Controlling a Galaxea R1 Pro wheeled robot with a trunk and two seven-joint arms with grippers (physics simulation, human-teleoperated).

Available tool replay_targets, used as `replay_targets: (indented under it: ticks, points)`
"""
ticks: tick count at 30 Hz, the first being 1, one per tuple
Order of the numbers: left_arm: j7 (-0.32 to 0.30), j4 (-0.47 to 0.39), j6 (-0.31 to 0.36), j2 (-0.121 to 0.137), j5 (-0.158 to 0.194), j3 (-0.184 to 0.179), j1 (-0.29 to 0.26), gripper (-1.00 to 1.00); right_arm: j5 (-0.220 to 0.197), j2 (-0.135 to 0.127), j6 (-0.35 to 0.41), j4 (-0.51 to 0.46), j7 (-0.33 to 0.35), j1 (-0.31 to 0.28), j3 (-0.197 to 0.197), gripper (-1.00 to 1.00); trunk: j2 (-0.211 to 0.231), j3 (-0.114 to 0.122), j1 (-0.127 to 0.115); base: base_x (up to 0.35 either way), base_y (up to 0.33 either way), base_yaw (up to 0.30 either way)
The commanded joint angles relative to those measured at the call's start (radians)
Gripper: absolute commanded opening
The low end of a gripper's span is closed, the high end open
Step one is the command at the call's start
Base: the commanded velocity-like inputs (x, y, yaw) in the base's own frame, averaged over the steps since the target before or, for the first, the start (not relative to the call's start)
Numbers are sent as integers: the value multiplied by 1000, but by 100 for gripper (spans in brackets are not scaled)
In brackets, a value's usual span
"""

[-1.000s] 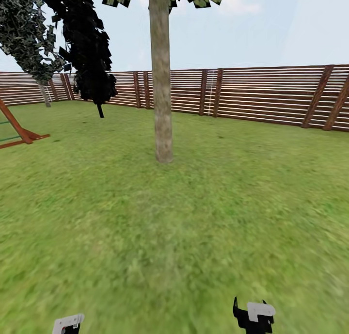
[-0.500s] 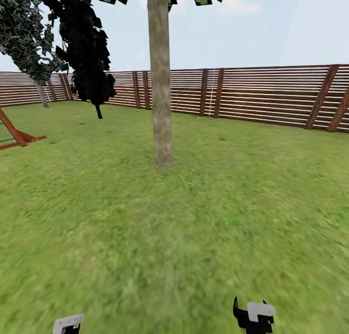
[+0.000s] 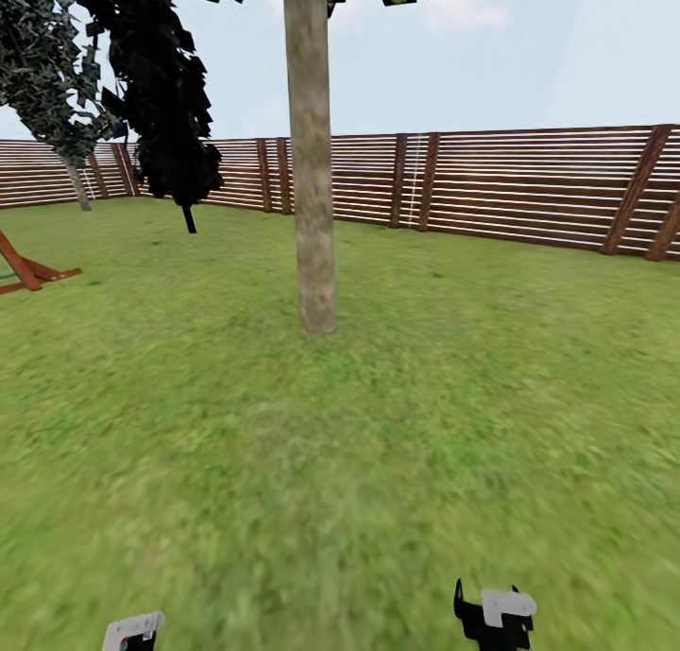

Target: In the garden, pick up the pesticide atomizer on the floor and spray pesticide onto both trees until each tree trunk is fully covered.

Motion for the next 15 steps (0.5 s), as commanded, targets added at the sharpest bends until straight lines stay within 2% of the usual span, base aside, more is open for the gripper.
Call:
replay_targets:
  ticks: [1,15]
  points:
    - [-3,1,-3,0,-9,9,0,-100,10,1,-2,1,-4,-1,-8,100,0,-1,0,338,0,0]
    - [-3,1,-3,1,-10,9,-1,-100,11,1,-2,1,-4,-1,-8,100,0,-1,0,338,0,0]
